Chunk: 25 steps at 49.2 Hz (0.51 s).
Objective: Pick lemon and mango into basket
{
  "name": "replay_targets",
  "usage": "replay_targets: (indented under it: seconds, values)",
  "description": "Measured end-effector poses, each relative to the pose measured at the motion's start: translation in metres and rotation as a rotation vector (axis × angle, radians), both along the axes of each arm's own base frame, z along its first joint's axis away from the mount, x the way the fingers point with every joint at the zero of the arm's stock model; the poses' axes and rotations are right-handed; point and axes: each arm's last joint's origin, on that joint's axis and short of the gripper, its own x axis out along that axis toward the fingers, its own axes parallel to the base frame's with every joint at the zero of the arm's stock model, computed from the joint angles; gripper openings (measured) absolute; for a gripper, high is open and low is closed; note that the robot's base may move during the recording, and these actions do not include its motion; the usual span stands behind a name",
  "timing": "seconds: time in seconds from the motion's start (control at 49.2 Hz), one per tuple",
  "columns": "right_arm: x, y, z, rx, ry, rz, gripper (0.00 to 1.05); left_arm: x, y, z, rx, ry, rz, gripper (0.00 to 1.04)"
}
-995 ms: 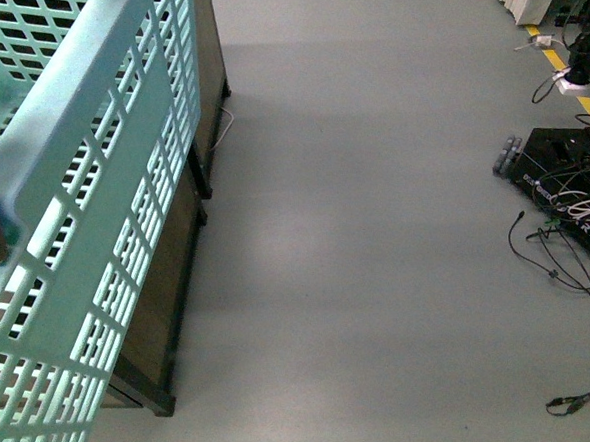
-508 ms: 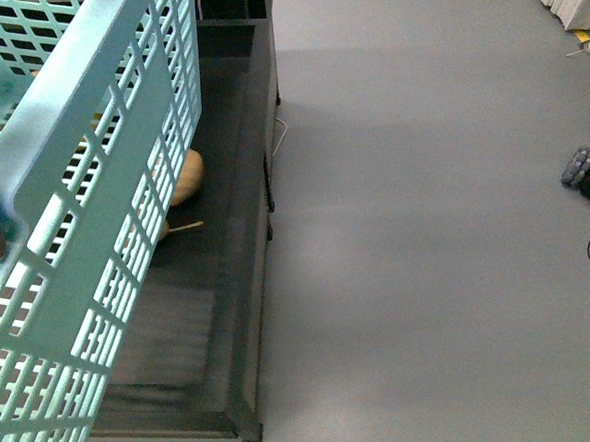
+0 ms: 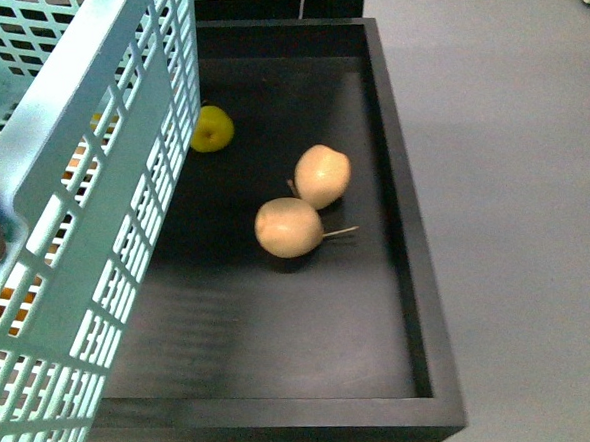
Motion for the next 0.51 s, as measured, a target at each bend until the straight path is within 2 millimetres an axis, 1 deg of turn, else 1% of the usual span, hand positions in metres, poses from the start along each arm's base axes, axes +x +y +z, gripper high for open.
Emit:
replay_targets:
  seconds: [0.508]
  values:
    - [0.0,0.0001,0.0,0.0,0.0,0.004,0.96,0.0,0.0002,0.0003,0.002,-0.001,0.002,0.06]
